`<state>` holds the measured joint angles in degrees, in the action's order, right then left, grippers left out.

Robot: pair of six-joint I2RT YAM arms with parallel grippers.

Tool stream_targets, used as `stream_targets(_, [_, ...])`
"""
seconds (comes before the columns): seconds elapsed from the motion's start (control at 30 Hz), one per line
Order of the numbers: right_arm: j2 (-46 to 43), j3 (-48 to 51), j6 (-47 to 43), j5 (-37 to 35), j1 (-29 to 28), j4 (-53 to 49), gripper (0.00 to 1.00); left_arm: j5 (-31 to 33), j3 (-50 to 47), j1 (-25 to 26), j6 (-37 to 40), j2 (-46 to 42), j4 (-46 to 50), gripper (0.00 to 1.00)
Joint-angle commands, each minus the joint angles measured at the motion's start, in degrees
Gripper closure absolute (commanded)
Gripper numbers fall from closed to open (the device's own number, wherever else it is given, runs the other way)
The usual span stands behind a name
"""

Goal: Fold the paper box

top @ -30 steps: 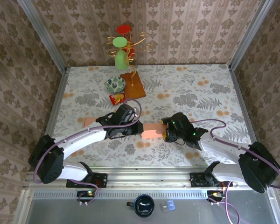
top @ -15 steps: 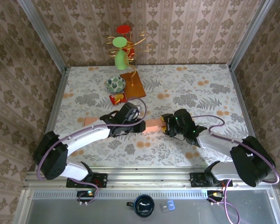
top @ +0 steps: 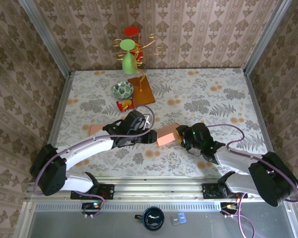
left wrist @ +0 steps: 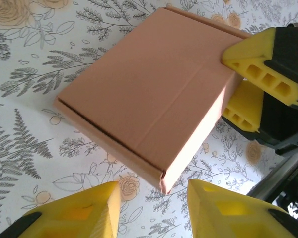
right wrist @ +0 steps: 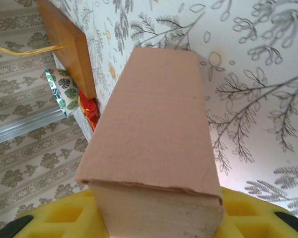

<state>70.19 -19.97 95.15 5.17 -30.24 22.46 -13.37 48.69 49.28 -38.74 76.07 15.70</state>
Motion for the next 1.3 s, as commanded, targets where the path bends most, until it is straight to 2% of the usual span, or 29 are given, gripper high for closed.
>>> stream_targets(0.0, [3.3, -0.2, -3.7, -2.3, 0.4, -4.5, 0.59, -1.6, -1.4, -1.7, -0.5, -2.3, -0.3, 0.59])
stream_targets(0.2, [7.0, -1.2, -2.5, 0.6, 0.5, -9.0, 0.52, -1.6, -2.5, -3.3, -0.6, -4.0, 0.8, 0.60])
stream_targets(0.47, [3.8, -4.8, -3.9, 1.7, 0.5, -23.7, 0.37, -1.4, -2.9, -4.6, -0.2, -6.0, 1.6, 0.61])
stream_targets(0.6, [0.2, -8.6, -6.6, 1.2, 0.9, -36.6, 0.30, -1.0, -2.8, -5.2, 0.4, -6.9, 3.1, 0.62])
stream_targets(0.7, [-4.0, -10.4, -9.5, 0.1, 1.4, -44.5, 0.28, 0.0, -2.7, -5.6, 1.1, -8.1, 4.4, 0.61])
stream_targets(0.73, [-5.7, -10.8, -11.1, -0.1, 1.6, -46.5, 0.23, 0.5, -2.7, -5.9, 1.4, -8.7, 5.0, 0.61])
stream_targets(0.77, [-7.4, -11.4, -12.9, -0.3, 2.0, -48.8, 0.02, 1.1, -2.5, -6.4, 1.7, -9.3, 5.6, 0.61])
stream_targets(1.0, [-20.6, -16.6, -29.0, -6.3, 5.8, -61.4, 0.00, 6.9, -2.6, -12.7, 3.7, -16.3, 8.4, 0.59])
stream_targets(1.03, [-22.3, -17.6, -31.8, -6.9, 7.0, -62.5, 0.00, 7.6, -2.7, -14.3, 3.8, -17.3, 8.8, 0.51])
stream_targets(1.07, [-23.4, -18.8, -34.8, -7.7, 8.1, -63.8, 0.00, 7.7, -2.9, -16.1, 4.1, -18.4, 8.7, 0.32])
stream_targets(1.1, [-24.3, -20.1, -37.6, -8.5, 8.9, -64.6, 0.00, 7.7, -3.1, -17.7, 4.3, -19.1, 8.9, 0.01])
stream_targets(1.2, [-25.0, -24.1, -45.5, -11.8, 11.6, -67.7, 0.00, 7.9, -3.3, -22.7, 4.5, -20.9, 9.6, 0.00])
stream_targets(1.27, [-24.7, -26.6, -49.2, -14.1, 13.7, -69.5, 0.00, 8.2, -3.1, -28.0, 4.5, -21.3, 10.6, 0.00])
